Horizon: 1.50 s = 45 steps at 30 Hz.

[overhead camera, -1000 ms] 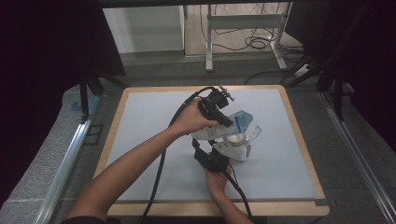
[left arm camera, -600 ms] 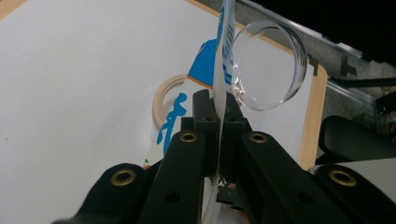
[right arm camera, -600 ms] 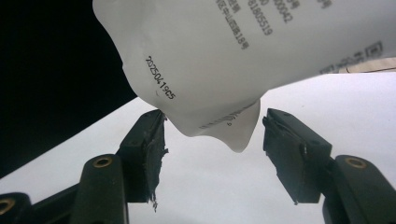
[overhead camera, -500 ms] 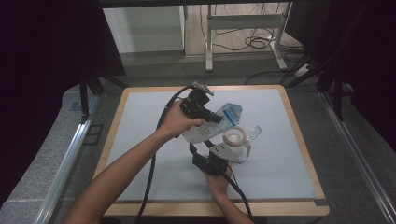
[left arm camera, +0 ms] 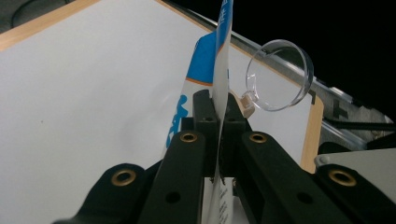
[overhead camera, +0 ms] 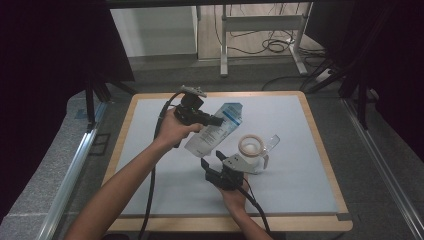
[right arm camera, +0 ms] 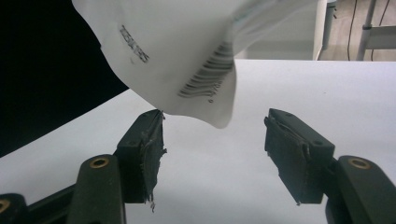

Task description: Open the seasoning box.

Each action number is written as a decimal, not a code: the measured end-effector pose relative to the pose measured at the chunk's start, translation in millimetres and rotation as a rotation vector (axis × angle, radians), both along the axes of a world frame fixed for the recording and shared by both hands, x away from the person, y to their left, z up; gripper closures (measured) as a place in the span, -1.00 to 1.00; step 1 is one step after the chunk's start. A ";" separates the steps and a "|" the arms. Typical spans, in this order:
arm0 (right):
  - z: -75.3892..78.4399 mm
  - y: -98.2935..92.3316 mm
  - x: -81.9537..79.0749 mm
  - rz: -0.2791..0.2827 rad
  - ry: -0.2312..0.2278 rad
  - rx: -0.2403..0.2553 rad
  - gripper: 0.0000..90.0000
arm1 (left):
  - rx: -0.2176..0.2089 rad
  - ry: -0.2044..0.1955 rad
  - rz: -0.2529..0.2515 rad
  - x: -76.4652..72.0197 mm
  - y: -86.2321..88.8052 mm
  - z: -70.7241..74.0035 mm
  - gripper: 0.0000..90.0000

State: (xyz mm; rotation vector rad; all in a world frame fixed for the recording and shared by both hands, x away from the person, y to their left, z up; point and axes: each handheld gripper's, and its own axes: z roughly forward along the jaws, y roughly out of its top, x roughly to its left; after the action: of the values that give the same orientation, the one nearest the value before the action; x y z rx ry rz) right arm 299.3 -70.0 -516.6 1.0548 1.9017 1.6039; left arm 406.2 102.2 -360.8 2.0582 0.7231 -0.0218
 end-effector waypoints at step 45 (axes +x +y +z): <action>-1.8 -22.7 -22.7 0.079 0.035 -0.073 -0.17 | -0.138 -0.049 0.392 64.8 115.4 -93.4 1.00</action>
State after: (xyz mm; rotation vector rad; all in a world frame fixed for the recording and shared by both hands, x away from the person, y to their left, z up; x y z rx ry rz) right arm 276.7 -92.7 -518.4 0.9944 2.0326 1.5550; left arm 471.0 217.7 -454.2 1.7515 1.0526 0.1957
